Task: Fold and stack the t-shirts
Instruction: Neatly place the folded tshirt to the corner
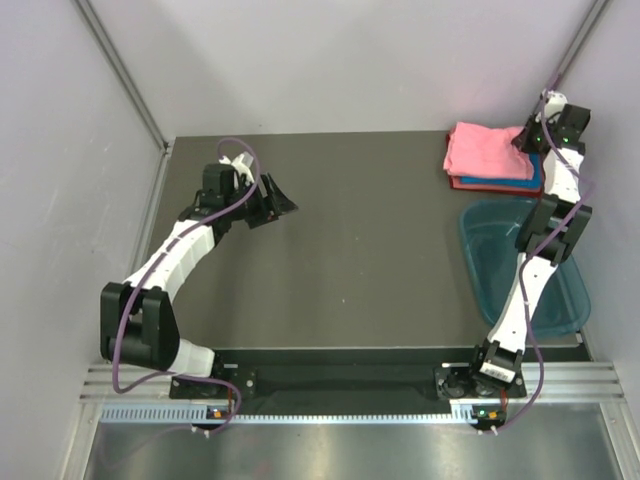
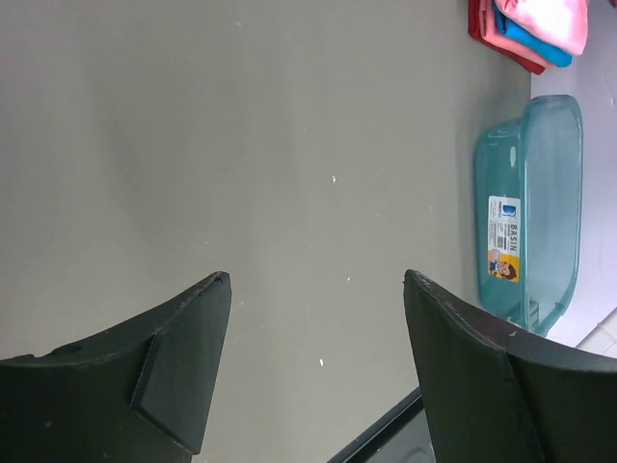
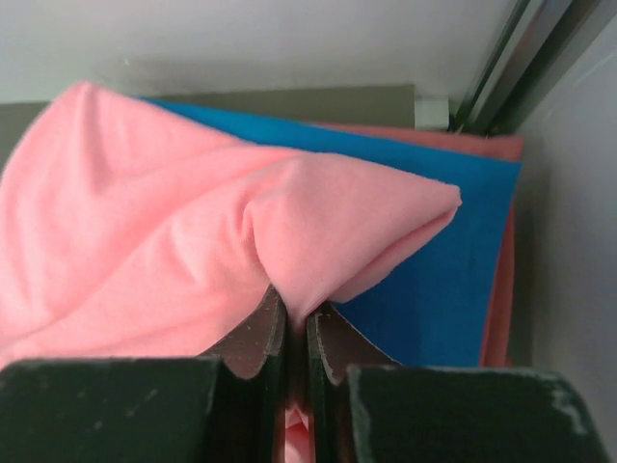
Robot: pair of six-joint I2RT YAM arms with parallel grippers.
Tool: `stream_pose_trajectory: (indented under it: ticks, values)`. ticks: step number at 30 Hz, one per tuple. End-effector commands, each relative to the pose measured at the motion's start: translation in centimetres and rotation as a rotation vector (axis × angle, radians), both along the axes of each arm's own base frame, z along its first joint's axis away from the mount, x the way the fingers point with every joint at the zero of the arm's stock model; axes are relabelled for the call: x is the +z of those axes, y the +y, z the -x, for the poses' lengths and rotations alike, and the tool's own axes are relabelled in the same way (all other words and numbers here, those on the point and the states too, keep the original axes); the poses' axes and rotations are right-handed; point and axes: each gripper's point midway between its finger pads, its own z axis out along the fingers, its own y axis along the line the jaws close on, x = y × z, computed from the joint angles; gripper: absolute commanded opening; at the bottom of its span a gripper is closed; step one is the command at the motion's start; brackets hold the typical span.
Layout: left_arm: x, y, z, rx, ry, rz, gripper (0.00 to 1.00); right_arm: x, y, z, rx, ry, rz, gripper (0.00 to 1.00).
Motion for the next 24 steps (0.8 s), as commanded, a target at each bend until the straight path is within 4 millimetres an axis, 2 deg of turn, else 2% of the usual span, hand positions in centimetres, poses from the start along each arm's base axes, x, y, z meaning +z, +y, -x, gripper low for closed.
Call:
stream_pose_trajectory:
  ticks: [1,7,10,19,21,23,24]
  values:
    - [2.5,-0.9,-1.6,-0.025,-0.104,0.027,0.77,8.6,-1.4,-2.5,-0.021,-0.249,0.073,0.00]
    - [2.2,-1.0,-1.8,-0.028,-0.105,0.026,0.77,10.7,-1.5,-2.1,-0.025,-0.278,0.094,0.00]
    - [2.1,-1.0,-1.8,-0.032,-0.105,0.025,0.77,10.5,-2.3,-2.0,-0.044,-0.275,0.098,0.00]
    - [2.1,-1.5,-2.2,-0.043,-0.102,0.047,0.77,8.5,-4.3,-0.3,-0.103,-0.185,0.107,0.00]
    - [1.8,-1.6,-2.2,-0.047,-0.092,0.050,0.77,8.1,-4.6,-0.5,-0.110,-0.187,0.102,0.12]
    - [1.7,-1.6,-2.2,-0.048,-0.088,0.052,0.77,8.1,-4.7,-0.7,-0.124,-0.199,0.080,0.36]
    - [1.9,-1.6,-2.2,-0.048,-0.092,0.053,0.77,8.1,-4.6,-0.7,-0.125,-0.200,0.073,0.38]
